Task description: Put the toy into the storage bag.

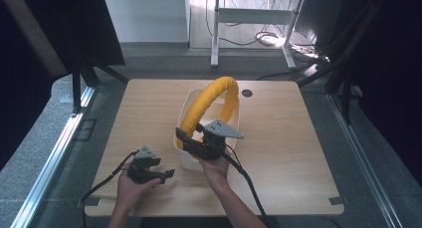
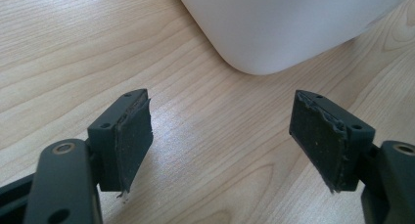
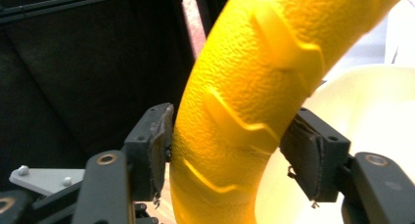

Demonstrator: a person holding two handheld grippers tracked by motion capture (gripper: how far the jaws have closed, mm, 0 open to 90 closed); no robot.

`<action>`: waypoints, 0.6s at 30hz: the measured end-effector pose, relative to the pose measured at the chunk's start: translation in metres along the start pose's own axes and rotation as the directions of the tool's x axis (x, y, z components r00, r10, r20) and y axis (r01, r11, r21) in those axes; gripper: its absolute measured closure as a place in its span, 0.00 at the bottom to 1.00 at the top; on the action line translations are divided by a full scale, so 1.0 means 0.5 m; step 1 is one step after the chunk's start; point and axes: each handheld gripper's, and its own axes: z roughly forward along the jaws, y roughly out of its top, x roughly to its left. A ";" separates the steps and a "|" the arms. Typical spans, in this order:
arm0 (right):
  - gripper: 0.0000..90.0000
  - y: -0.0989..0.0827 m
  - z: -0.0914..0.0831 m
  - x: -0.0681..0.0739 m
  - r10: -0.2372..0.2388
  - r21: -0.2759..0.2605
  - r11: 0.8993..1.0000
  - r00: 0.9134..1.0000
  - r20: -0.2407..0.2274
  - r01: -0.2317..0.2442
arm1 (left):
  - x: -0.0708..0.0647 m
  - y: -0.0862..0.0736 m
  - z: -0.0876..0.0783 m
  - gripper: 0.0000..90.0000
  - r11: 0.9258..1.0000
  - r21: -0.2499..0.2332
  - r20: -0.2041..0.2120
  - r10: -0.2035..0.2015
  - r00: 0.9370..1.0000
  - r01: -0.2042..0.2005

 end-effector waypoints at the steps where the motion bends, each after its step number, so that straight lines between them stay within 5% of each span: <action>1: 0.39 0.000 -0.001 -0.003 0.005 0.006 1.000 1.000 -0.008 -0.005 | 0.001 0.000 0.000 0.27 1.000 0.001 0.001 -0.002 1.000 0.002; 11: 0.26 0.016 -0.030 -0.027 -0.012 0.036 0.999 1.000 -0.026 0.013 | 0.004 0.002 0.008 0.27 1.000 0.010 -0.009 -0.008 1.000 0.008; 18: 0.26 0.031 -0.071 -0.045 -0.004 0.031 1.000 0.999 -0.044 0.005 | 0.006 0.002 0.008 0.27 1.000 0.014 -0.017 -0.008 1.000 0.008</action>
